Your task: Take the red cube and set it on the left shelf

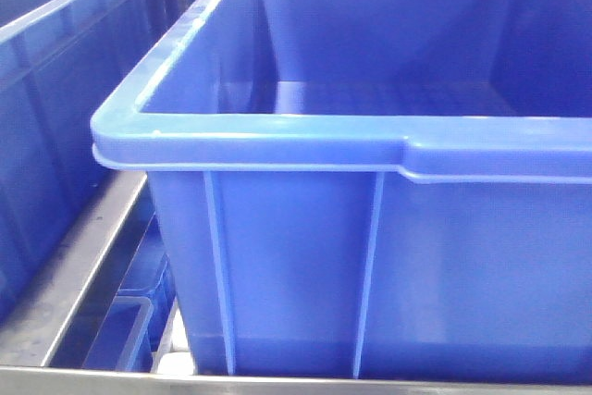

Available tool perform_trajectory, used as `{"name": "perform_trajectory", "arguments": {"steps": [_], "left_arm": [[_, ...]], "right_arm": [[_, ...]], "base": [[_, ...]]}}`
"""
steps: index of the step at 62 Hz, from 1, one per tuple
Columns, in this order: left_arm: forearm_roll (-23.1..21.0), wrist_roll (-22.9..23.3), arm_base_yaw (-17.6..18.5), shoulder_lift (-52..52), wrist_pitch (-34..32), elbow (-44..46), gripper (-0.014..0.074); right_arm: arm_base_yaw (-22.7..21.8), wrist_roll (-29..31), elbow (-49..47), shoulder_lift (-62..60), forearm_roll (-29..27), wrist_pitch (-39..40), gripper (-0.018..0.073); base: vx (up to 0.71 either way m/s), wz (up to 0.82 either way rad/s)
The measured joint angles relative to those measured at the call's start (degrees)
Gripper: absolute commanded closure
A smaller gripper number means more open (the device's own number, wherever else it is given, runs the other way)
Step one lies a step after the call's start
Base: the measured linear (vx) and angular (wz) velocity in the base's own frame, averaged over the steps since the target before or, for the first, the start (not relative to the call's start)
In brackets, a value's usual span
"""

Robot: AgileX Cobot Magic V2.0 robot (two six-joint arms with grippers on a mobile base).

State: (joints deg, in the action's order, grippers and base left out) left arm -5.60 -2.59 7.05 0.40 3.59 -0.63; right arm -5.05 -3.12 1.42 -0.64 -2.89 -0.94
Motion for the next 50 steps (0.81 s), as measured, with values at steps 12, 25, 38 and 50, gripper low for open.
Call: {"name": "perform_trajectory", "arguments": {"steps": [12,25,38,50], "left_arm": [[0.00,0.00,0.00,0.00,0.00,0.00,0.0495],[0.00,0.00,0.00,0.00,0.00,0.00,0.0496],[0.00,0.00,0.00,0.00,0.00,0.00,0.0496],[0.00,0.00,0.00,0.00,0.00,0.00,0.0495]], "right_arm": [[0.00,0.00,0.02,0.00,0.46,0.11,0.0514],[0.00,0.00,0.02,0.00,0.70,0.11,0.0514],[0.00,0.00,0.02,0.00,0.70,0.11,0.0514],[0.00,0.00,0.02,0.00,0.70,0.11,0.0514]], "base": [[0.00,0.00],[0.00,0.00],[0.00,0.00],[0.00,0.00]]}}
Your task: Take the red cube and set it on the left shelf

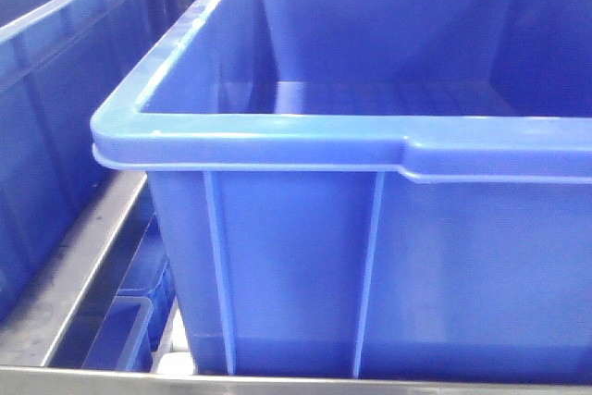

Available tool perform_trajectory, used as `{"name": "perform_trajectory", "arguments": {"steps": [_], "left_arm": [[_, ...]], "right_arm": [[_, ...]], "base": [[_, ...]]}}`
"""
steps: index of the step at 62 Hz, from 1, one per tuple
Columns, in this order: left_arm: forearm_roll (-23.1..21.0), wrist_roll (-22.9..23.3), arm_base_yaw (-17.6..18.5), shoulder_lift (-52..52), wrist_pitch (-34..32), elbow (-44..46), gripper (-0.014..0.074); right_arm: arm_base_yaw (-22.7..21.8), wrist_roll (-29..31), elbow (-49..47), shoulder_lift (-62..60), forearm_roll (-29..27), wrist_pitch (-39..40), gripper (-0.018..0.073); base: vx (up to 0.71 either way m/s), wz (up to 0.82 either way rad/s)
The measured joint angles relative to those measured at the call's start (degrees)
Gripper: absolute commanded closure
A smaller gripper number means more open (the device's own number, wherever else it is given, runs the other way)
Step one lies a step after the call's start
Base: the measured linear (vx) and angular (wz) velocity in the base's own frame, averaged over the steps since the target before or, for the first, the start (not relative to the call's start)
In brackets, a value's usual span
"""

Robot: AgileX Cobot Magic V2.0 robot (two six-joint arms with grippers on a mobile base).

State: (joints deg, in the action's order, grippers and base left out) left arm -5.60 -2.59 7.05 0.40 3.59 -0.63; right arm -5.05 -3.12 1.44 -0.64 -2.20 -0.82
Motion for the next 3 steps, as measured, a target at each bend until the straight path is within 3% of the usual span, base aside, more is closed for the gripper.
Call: {"name": "perform_trajectory", "arguments": {"steps": [3], "left_arm": [[0.00,0.00,0.00,0.00,0.00,0.00,0.0495]], "right_arm": [[0.00,0.00,0.00,0.00,0.00,0.00,0.0514]], "base": [[0.00,0.00]]}}
